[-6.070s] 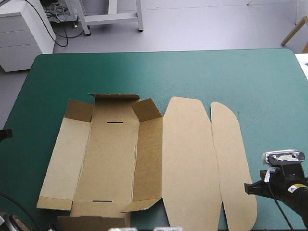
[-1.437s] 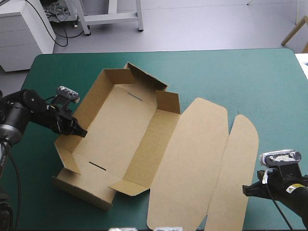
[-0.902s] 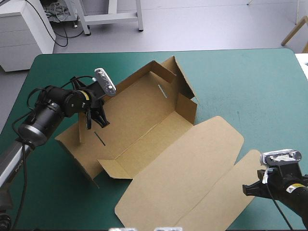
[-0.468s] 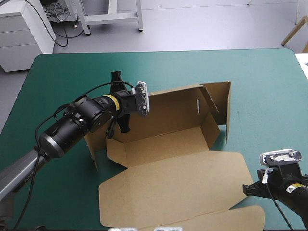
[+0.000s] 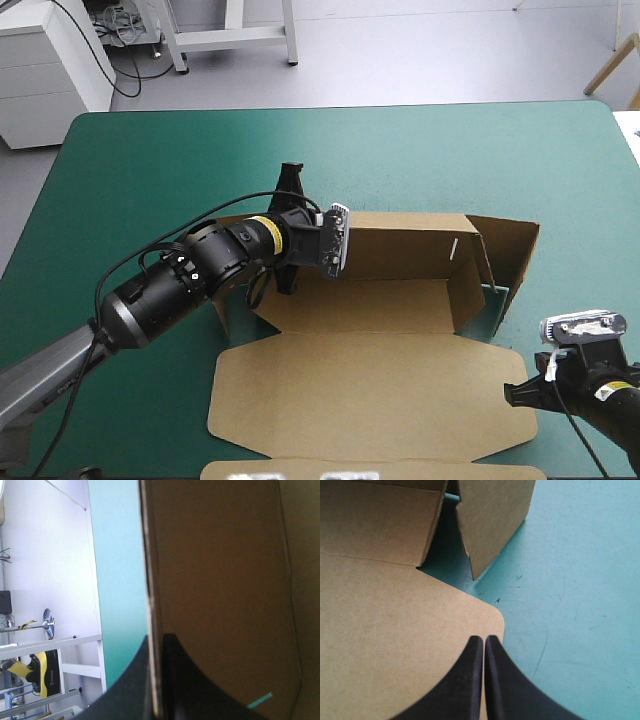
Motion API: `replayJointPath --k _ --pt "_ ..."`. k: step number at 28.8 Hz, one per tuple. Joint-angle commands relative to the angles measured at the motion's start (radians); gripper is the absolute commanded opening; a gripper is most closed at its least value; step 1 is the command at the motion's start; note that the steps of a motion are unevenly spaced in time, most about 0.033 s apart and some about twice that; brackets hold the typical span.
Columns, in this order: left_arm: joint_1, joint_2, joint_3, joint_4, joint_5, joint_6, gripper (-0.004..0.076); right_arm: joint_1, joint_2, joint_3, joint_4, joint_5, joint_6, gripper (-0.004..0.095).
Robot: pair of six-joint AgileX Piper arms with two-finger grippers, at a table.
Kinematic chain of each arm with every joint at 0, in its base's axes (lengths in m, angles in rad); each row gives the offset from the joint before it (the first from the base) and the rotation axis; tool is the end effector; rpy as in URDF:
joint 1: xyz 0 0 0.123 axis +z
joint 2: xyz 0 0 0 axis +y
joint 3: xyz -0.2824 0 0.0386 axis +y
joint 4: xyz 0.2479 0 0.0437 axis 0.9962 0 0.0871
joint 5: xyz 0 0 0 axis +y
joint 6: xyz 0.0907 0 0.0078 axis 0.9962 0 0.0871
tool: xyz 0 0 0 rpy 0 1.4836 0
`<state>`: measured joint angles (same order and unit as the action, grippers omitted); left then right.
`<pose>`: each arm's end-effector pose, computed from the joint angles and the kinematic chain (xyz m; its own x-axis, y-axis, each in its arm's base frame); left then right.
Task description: Fold the box
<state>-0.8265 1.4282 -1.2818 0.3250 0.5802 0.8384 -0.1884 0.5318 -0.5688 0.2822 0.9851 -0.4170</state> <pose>0.2304 -0.2266 0.3633 0.3900 0.8802 -0.2703 0.6279 -0.0395 0.7773 0.0837 0.0056 0.2862 -0.7164 -0.1161 -0.6880 -0.1577 0.9875 -0.0025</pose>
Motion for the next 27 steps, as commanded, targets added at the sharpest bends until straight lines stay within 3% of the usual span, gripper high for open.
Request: replayJointPath --k 1,8,15,20,27 --pt "-0.011 -0.022 -0.036 0.025 -0.057 -0.038 -0.001 -0.001 0.003 -0.027 0.015 -0.051 -0.01 -0.0004" --pt "-0.096 -0.017 0.044 0.343 -0.084 -0.243 -0.001 -0.001 0.003 -0.027 0.015 -0.051 -0.01 -0.0004" --pt "-0.192 -0.017 0.174 0.798 -0.075 -0.677 -0.001 -0.001 0.003 -0.027 0.015 -0.051 -0.01 -0.0004" --pt "-0.26 -0.017 0.273 1.099 -0.009 -0.985 -0.001 -0.001 0.003 -0.027 0.015 -0.051 -0.01 -0.0004" --pt "-0.288 -0.017 0.357 1.259 0.044 -1.158 -0.001 -0.001 0.003 -0.027 0.015 -0.051 -0.01 -0.0004"
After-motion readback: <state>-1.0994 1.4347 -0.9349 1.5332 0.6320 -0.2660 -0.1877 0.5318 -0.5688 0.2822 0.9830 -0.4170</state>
